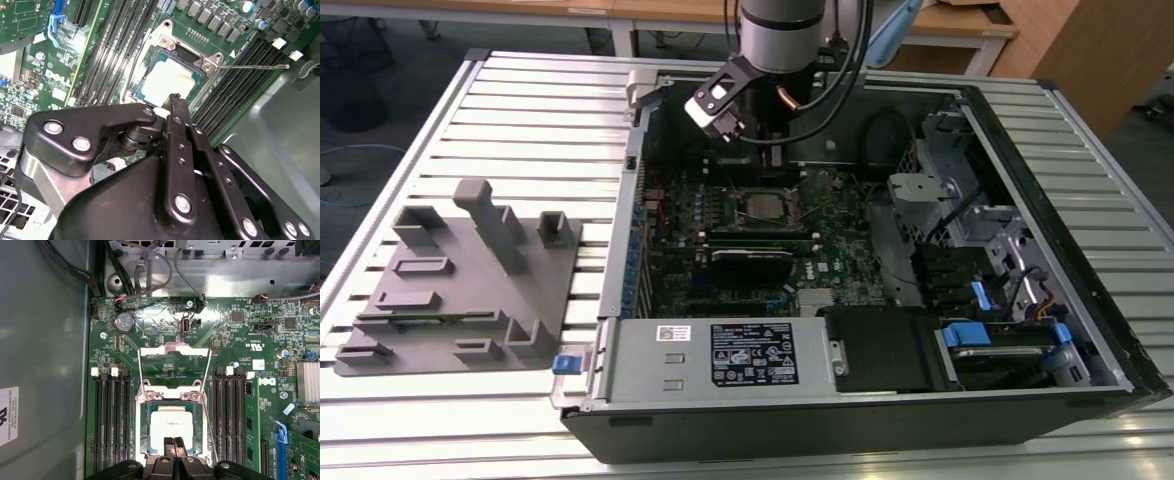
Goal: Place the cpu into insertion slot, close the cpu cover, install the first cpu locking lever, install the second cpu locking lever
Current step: 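Close the cpu cover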
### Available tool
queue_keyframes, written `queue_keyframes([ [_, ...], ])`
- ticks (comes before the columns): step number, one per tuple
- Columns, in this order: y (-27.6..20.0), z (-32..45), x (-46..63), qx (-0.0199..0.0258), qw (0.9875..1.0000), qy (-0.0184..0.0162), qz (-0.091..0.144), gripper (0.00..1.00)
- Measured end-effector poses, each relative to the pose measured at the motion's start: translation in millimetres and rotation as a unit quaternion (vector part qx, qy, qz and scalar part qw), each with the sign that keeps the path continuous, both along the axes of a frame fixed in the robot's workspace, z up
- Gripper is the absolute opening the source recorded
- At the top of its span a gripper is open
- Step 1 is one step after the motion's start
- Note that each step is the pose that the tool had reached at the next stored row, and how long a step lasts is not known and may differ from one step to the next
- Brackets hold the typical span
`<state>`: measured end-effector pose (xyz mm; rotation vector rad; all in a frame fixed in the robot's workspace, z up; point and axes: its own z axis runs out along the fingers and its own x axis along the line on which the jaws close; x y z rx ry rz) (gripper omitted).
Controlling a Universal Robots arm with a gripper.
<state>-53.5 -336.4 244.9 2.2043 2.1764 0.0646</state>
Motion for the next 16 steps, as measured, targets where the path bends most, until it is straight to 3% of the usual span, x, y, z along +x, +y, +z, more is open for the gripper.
queue_keyframes([
  [16,0.0,4.7,0.0,0.0000,1.0000,0.0000,0.000,0.11],
])
